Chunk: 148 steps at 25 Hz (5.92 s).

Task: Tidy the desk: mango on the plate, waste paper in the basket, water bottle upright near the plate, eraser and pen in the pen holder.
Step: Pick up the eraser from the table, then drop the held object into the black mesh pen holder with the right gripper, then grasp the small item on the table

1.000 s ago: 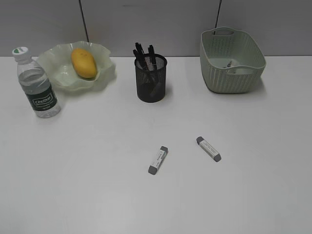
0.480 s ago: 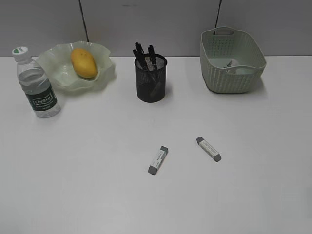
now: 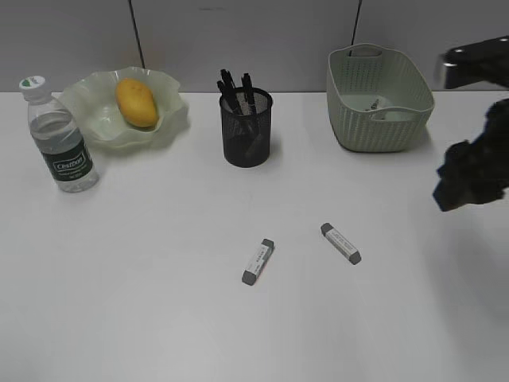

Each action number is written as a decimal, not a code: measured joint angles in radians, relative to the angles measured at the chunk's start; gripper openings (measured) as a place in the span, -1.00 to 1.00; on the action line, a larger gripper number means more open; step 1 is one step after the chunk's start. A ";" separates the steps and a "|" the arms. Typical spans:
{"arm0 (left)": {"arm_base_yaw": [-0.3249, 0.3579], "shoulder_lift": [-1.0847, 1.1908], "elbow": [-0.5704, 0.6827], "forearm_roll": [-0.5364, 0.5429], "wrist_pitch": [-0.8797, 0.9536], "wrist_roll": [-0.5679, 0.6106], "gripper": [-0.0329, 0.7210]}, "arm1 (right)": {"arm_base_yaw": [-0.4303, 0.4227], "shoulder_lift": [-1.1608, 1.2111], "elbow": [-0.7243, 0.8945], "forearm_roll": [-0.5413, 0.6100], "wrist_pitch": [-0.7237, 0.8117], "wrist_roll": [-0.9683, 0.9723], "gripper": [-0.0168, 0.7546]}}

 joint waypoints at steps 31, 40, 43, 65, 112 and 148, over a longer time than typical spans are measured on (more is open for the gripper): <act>0.000 0.000 0.000 0.000 0.000 0.000 0.13 | 0.184 0.709 -0.458 -0.004 0.081 0.039 0.28; 0.000 0.000 0.000 0.000 0.000 0.000 0.13 | 0.187 0.751 -0.466 -0.003 0.066 0.033 -0.02; 0.000 0.000 0.000 0.000 0.000 0.000 0.13 | 0.187 0.754 -0.468 0.003 0.066 0.031 -0.27; 0.000 0.000 0.000 0.000 0.000 0.000 0.13 | 0.188 0.552 -0.632 0.003 -0.346 0.029 -0.51; 0.000 0.000 0.000 0.000 0.000 0.000 0.13 | 0.190 0.599 -0.781 0.030 0.144 0.026 0.14; 0.000 0.000 0.000 -0.002 0.000 0.000 0.13 | -0.088 -0.927 0.321 0.056 0.118 0.086 0.56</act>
